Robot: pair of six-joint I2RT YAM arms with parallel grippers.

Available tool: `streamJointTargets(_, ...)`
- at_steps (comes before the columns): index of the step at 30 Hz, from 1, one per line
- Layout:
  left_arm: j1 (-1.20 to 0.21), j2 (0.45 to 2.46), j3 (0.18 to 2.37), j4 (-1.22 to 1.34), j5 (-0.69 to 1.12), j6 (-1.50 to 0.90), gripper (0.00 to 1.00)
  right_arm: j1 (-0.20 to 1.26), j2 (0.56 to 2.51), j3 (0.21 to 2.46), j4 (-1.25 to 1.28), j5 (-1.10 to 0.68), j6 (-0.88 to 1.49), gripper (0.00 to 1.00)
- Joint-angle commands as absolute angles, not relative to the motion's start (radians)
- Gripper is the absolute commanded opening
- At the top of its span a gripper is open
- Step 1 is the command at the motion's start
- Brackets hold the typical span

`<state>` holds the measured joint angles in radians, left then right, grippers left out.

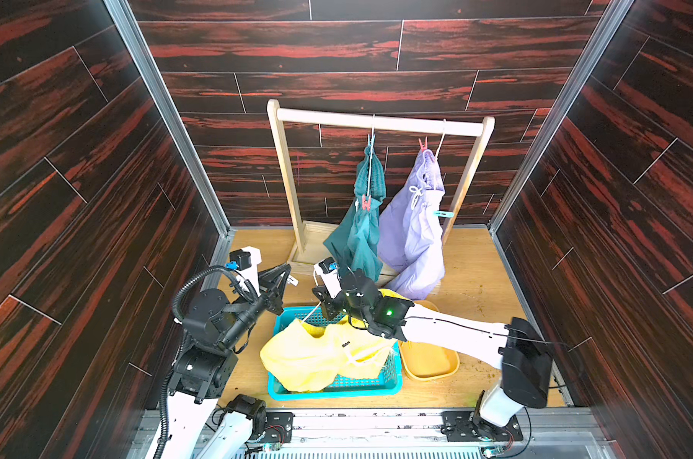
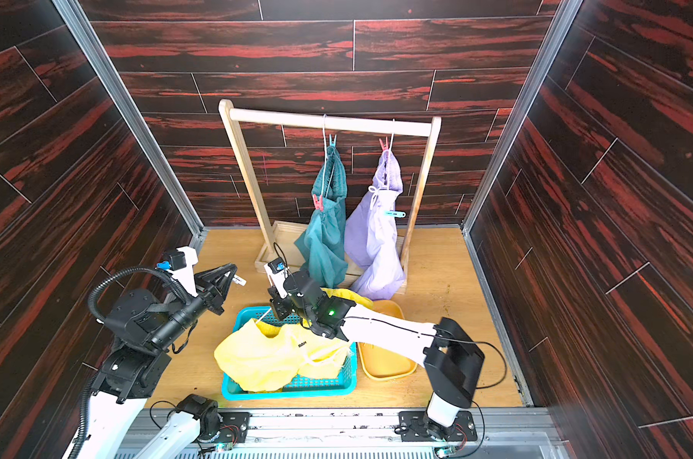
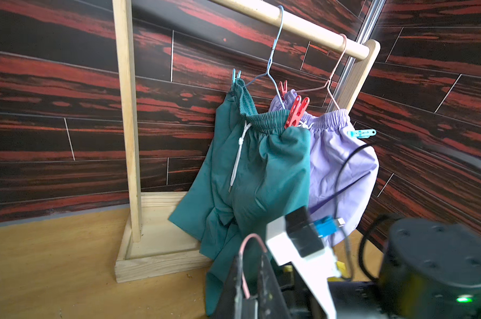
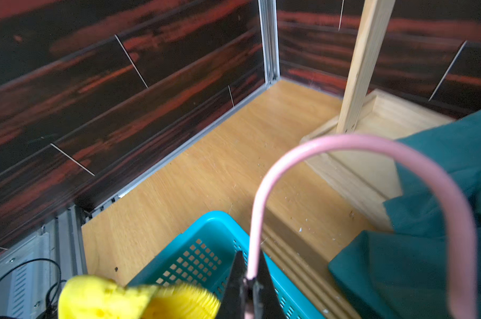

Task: Remove the clothespins securing shorts to the hanger
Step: Place the shorts in the basket.

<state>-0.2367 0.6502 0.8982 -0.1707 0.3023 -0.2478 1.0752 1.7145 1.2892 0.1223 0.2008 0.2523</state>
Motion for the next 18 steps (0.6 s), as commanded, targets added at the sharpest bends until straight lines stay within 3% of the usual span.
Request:
streamJointTargets(1,-0.235,0.661,0.883,-0.115,0.318,-0.299,0.0,1.062,1.749,1.29,0.156,0.156,0.28,0.07)
streamJointTargets(6,-0.235,0.708,0.841,0.011,0.379,-0.427,0.0,1.036,1.713,1.268,0.145,0.131,0.28,0.31)
streamJointTargets(9,-0.236,0.756,0.81,0.108,0.419,-0.52,0.0,1.013,1.645,1.221,0.143,0.118,0.288,0.58)
streamJointTargets(13,-0.239,0.844,0.814,0.19,0.487,-0.606,0.0,0.975,1.496,1.115,0.135,0.084,0.303,0.63)
streamJointTargets(18,-0.282,0.974,0.839,0.285,0.565,-0.655,0.0,0.904,1.266,1.018,0.128,-0.116,0.274,0.63)
